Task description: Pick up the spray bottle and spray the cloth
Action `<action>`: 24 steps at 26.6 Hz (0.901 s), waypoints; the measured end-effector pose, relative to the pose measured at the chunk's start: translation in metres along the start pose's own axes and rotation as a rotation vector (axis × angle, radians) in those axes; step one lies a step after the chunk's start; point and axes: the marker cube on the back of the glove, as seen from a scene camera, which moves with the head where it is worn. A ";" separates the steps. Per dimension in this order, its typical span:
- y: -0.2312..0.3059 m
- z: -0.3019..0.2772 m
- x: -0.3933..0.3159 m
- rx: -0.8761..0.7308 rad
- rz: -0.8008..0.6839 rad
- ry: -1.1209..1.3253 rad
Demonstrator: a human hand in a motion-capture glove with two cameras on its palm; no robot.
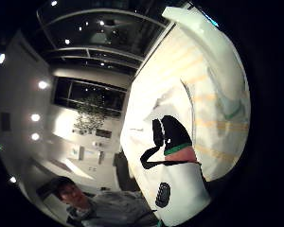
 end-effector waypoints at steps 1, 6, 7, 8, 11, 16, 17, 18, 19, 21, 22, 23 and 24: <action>-0.002 0.001 0.002 0.004 0.010 -0.020; -0.010 0.006 0.009 0.021 0.029 -0.051; -0.012 0.007 0.009 0.022 0.030 -0.055; -0.013 0.009 0.010 0.022 0.033 -0.060; -0.018 0.013 0.012 0.026 0.041 -0.082; -0.025 0.022 0.016 0.065 0.044 -0.132; -0.026 0.023 0.016 0.071 0.044 -0.146; -0.028 0.024 0.017 0.077 0.045 -0.160; -0.030 0.025 0.017 0.082 0.047 -0.174; -0.034 0.027 0.017 0.094 0.050 -0.197; -0.036 0.028 0.017 0.102 0.051 -0.205; -0.038 0.029 0.016 0.109 0.054 -0.210; -0.039 0.030 0.015 0.116 0.059 -0.214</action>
